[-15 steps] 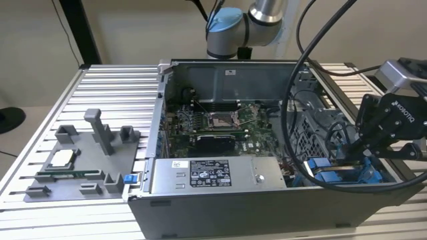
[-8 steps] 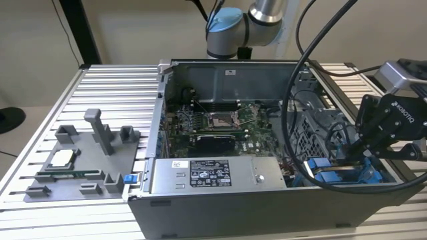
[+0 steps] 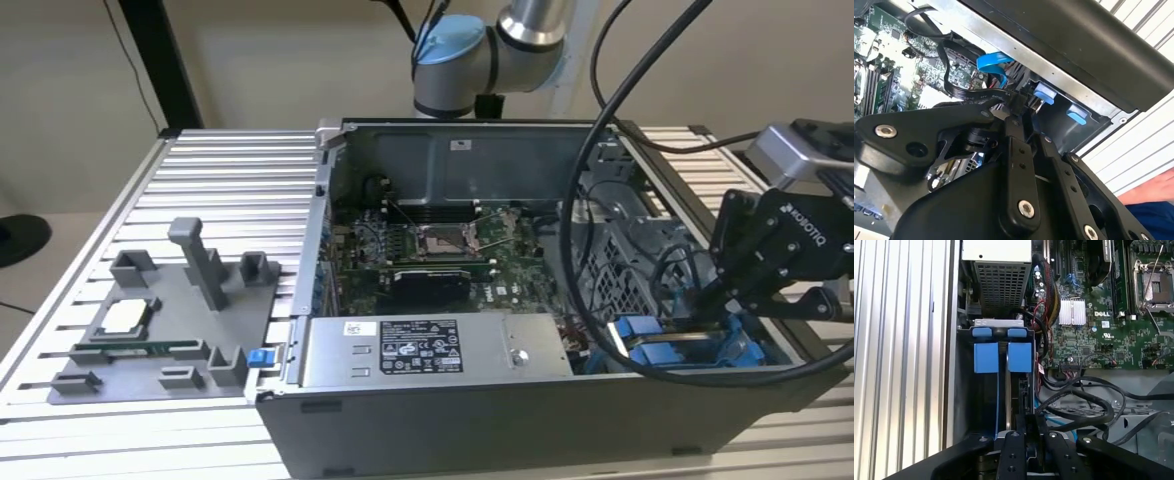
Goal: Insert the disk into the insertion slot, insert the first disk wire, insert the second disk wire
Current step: 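Insert the first disk wire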
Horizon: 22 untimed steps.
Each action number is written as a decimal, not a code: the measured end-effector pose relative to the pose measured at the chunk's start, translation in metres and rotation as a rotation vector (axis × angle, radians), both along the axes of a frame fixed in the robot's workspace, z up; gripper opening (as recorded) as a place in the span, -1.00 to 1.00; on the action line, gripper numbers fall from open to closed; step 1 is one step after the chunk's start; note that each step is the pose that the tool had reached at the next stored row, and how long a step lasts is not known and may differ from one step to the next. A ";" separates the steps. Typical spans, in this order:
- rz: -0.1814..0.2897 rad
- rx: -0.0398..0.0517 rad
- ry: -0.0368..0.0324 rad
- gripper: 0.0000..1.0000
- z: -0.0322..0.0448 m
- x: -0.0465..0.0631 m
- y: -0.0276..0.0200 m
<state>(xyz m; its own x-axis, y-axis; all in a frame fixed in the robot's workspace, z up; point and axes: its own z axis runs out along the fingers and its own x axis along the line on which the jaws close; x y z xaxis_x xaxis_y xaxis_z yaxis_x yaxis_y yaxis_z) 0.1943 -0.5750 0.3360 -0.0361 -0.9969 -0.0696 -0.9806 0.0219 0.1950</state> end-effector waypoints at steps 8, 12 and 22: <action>-0.002 0.0003 -0.0001 -1.00 -0.0108 -0.001 0.0000; -0.002 0.0032 0.0000 1.00 -0.0129 -0.001 0.0000; -0.002 0.0014 -0.0001 1.00 0.0154 -0.001 0.0000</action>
<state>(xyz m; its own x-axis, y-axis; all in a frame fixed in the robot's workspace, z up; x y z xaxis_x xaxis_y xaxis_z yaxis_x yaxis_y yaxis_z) 0.1937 -0.5749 0.3515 -0.0379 -0.9968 -0.0710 -0.9805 0.0234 0.1950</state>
